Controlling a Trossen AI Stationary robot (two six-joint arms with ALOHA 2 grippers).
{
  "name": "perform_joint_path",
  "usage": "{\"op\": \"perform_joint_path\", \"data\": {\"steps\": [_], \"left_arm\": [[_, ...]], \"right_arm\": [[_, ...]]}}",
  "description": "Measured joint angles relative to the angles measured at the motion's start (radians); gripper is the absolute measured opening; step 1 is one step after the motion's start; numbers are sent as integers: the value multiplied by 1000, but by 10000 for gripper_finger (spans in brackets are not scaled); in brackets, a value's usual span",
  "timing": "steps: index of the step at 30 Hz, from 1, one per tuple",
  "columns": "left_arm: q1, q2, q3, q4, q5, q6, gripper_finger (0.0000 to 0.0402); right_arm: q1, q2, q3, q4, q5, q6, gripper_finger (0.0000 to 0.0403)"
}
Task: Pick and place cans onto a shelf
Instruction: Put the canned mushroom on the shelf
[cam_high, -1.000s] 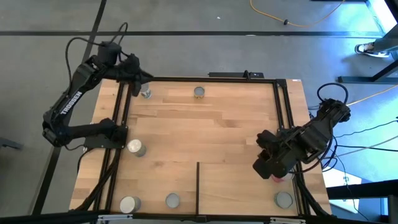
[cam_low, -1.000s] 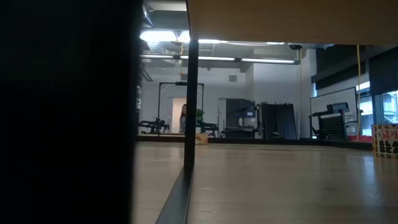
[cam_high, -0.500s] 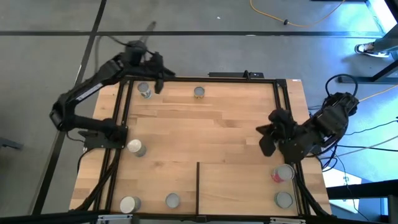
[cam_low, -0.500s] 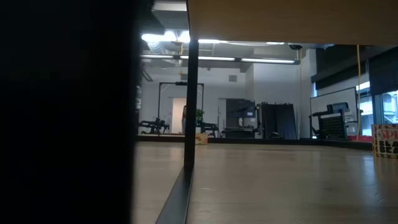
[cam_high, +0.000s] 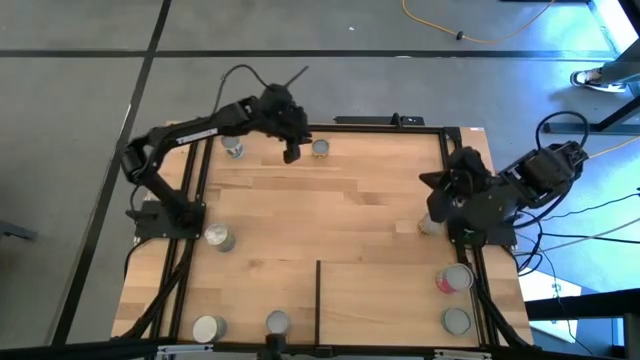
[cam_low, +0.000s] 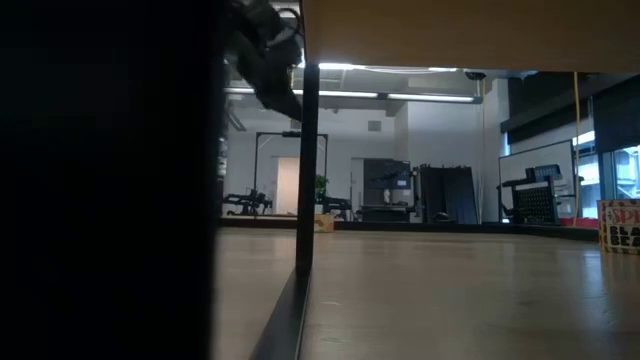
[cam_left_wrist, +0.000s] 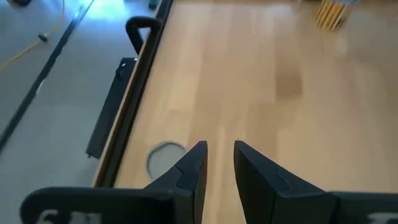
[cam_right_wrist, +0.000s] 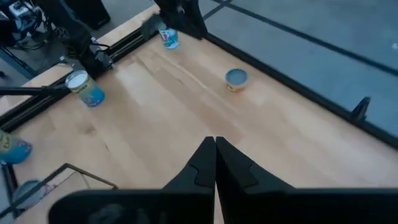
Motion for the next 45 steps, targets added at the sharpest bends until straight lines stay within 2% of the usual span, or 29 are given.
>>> {"op": "perform_joint_path", "data": {"steps": [3,9,18,21,29,33,40,42,45], "left_arm": [[-9,57,11,2,-36,107,70],[-10,149,12,-39,-61,224,71],[-10,271,12,-30,-77,252,69],[-11,291,12,-18,-113,289,69],[-10,296,12,2,-169,370,69],[-13,295,12,-30,-227,294,69],[-25,207,10,-266,-100,116,69],[-28,184,10,-309,-97,129,69],[-28,179,12,-301,-90,234,69]], "right_arm": [[-13,-14,0,0,1,-40,4],[-24,-32,0,0,-1,-86,4],[-24,-32,0,0,-3,-91,4],[-24,-32,0,0,-3,-91,4],[-24,-32,0,0,-3,-85,4],[-24,-32,0,0,-3,-83,4],[-24,-31,0,0,-3,-83,4],[-24,-31,0,0,-3,-83,4],[-24,-31,0,0,-3,-91,4]]}}
